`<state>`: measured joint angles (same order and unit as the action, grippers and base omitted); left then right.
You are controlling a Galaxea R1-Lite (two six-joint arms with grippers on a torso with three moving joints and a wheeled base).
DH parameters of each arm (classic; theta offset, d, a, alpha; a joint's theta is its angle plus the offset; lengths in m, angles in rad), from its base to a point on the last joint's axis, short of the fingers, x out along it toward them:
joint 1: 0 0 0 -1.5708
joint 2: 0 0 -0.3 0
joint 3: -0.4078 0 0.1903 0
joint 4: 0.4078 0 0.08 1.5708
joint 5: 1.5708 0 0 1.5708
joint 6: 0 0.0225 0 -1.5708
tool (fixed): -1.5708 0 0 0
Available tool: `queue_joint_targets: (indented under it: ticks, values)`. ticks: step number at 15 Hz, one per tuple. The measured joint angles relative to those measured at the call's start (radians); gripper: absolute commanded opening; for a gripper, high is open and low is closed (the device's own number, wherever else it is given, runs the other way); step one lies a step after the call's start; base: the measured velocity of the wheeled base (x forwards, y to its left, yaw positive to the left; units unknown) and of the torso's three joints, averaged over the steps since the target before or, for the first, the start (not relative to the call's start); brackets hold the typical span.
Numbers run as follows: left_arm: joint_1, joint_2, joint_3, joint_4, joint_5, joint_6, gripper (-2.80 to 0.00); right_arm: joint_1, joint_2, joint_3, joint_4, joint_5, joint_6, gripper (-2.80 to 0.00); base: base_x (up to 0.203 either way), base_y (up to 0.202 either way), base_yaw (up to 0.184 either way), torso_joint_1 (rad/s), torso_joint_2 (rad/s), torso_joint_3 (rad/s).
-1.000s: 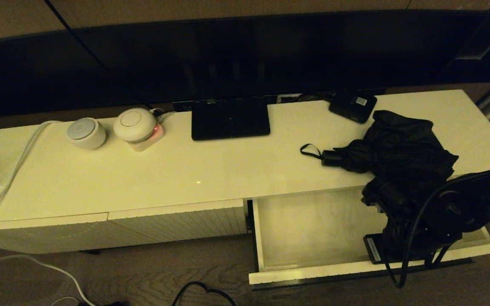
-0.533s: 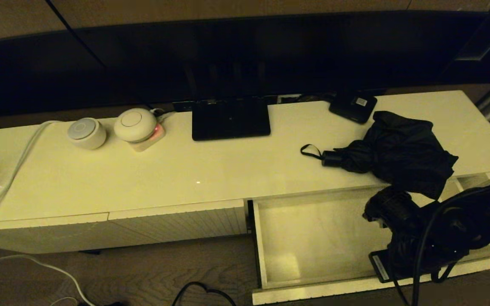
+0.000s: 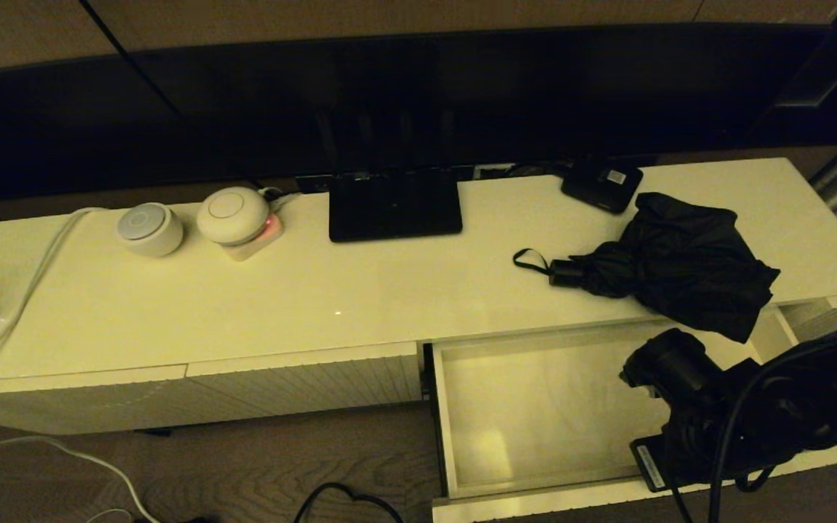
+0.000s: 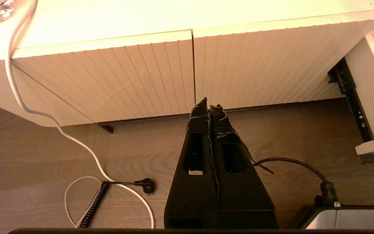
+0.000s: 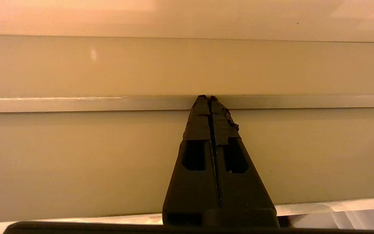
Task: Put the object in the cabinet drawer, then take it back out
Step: Open the drawer, then put the umbrella in the drawer
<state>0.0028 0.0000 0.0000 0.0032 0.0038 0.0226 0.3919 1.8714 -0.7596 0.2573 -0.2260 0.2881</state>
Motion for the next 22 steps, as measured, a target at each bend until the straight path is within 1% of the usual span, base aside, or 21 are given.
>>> queue_joint_targets:
  ticks: [3, 6, 7, 9, 10, 12, 14, 15, 17, 18, 20, 22]
  values:
    - [0.000, 0.000, 0.000, 0.000, 0.000, 0.001, -2.80, -0.008, -0.058, 0.009, -0.059, -0.001, -0.001, -2.80, 0.000, 0.000, 0.000, 0.001, 0.00, 0.011]
    - [0.000, 0.000, 0.000, 0.000, 0.000, 0.000, -2.80, -0.009, -0.162, -0.022, -0.094, -0.028, -0.007, -2.80, 0.000, 0.000, 0.000, 0.000, 0.00, 0.000]
    - [0.000, 0.000, 0.000, 0.000, 0.000, 0.000, -2.80, -0.006, -0.209, -0.039, -0.100, -0.034, -0.017, -2.80, 0.000, 0.000, 0.000, 0.000, 0.00, 0.000]
    - [0.000, 0.000, 0.000, 0.000, 0.000, 0.000, -2.80, 0.013, -0.307, -0.077, -0.103, -0.049, -0.063, -2.80, 0.000, 0.000, 0.000, 0.000, 0.00, 0.000]
    - [0.000, 0.000, 0.000, 0.000, 0.000, 0.000, -2.80, 0.029, -0.358, -0.095, -0.099, -0.067, -0.096, -2.80, 0.000, 0.000, 0.000, 0.000, 0.00, 0.000]
    - [0.000, 0.000, 0.000, 0.000, 0.000, 0.000, -2.80, 0.072, -0.454, -0.118, -0.097, -0.135, -0.177, -2.80, 0.000, 0.000, 0.000, 0.000, 0.00, 0.000]
    - [0.000, 0.000, 0.000, 0.000, 0.000, 0.000, -2.80, 0.116, -0.539, -0.101, -0.106, -0.209, -0.301, -2.80, 0.000, 0.000, 0.000, 0.000, 0.00, 0.000]
    - [0.000, 0.000, 0.000, 0.000, 0.000, 0.000, -2.80, 0.145, -0.575, -0.073, -0.111, -0.230, -0.360, -2.80, 0.000, 0.000, 0.000, 0.000, 0.00, 0.000]
    - [0.000, 0.000, 0.000, 0.000, 0.000, 0.000, -2.80, 0.199, -0.621, -0.016, -0.140, -0.248, -0.461, -2.80, 0.000, 0.000, 0.000, 0.000, 0.00, 0.000]
    - [0.000, 0.000, 0.000, 0.000, 0.000, 0.000, -2.80, 0.210, -0.628, -0.001, -0.155, -0.249, -0.489, -2.80, 0.000, 0.000, 0.000, 0.000, 0.00, 0.000]
    - [0.000, 0.000, 0.000, 0.000, 0.000, 0.000, -2.80, 0.219, -0.625, 0.007, -0.160, -0.239, -0.555, -2.80, 0.000, 0.000, 0.000, 0.000, 0.00, 0.000]
    - [0.000, 0.000, 0.000, 0.000, 0.000, 0.000, -2.80, 0.217, -0.593, -0.029, -0.160, -0.224, -0.619, -2.80, 0.000, 0.000, 0.000, 0.000, 0.00, 0.000]
